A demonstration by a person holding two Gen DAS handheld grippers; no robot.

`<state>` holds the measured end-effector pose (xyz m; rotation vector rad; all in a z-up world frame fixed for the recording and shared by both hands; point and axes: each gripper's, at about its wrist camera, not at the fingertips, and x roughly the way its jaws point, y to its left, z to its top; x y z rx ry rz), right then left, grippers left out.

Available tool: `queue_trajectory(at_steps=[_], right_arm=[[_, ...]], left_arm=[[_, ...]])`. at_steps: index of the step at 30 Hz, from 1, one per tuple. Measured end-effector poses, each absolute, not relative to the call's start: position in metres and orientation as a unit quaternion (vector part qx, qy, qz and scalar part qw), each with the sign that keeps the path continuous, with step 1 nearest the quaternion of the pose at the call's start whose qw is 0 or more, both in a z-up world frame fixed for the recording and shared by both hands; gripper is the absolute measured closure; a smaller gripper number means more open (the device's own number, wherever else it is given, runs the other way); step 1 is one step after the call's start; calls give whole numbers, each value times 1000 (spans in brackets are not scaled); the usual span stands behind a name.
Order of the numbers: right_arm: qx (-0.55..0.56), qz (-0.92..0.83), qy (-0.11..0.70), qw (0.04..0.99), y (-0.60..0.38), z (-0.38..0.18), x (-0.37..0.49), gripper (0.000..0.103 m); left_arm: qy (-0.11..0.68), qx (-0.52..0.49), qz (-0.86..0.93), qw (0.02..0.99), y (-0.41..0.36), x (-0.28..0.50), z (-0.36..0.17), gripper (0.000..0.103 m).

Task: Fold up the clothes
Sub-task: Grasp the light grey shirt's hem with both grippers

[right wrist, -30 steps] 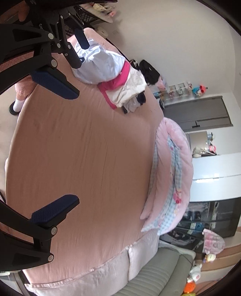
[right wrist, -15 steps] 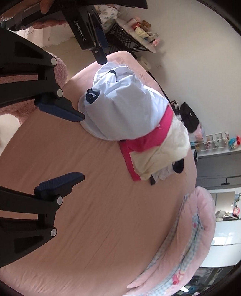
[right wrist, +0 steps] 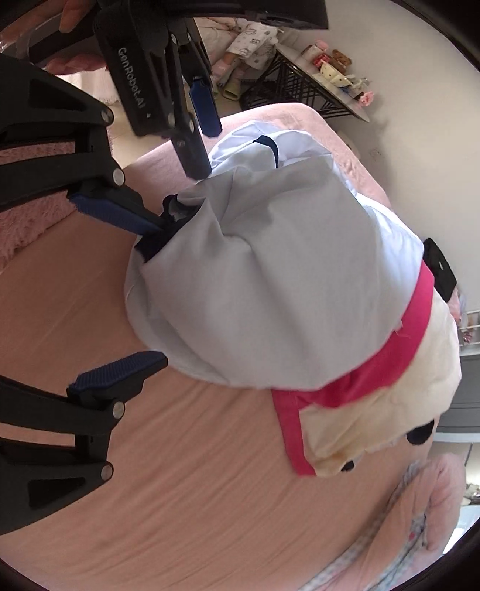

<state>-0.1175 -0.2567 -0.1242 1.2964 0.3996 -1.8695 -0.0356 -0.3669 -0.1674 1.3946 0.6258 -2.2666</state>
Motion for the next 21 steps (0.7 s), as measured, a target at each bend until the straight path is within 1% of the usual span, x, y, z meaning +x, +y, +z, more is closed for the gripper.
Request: queue_trajectory(at_steps=[2, 5, 6, 7, 8, 9, 10, 13, 16, 19, 21], right_arm=[[511, -738, 165, 409, -264, -130, -116, 33], [499, -742, 192, 405, -277, -141, -116, 33], [493, -748, 207, 394, -281, -146, -116, 37], [492, -750, 215, 385, -283, -151, -119, 63], [502, -747, 203, 387, -282, -154, -123, 74], [511, -743, 190, 389, -281, -157, -127, 81], [512, -746, 172, 389, -277, -155, -131, 87], [480, -775, 174, 372, -263, -142, -130, 93], [432, -815, 178, 343, -243, -119, -131, 96], [402, -847, 165, 305, -213, -93, -141, 99], [399, -857, 142, 294, -195, -77, -151, 99]], left_arm=[[225, 499, -814, 197, -370, -41, -172, 34], [230, 498, -815, 184, -374, -50, -180, 34], [231, 500, -816, 177, -374, -53, -183, 44], [229, 500, -818, 169, -373, -55, -183, 79], [222, 498, -822, 165, -370, -56, -182, 95], [213, 496, -826, 163, -366, -57, -180, 98], [198, 491, -833, 164, -361, -57, -175, 98], [183, 477, -848, 141, -347, -57, -161, 98], [172, 469, -858, 118, -334, -60, -145, 98], [155, 461, -869, 96, -317, -63, -125, 98], [144, 453, -877, 75, -301, -64, -114, 98]])
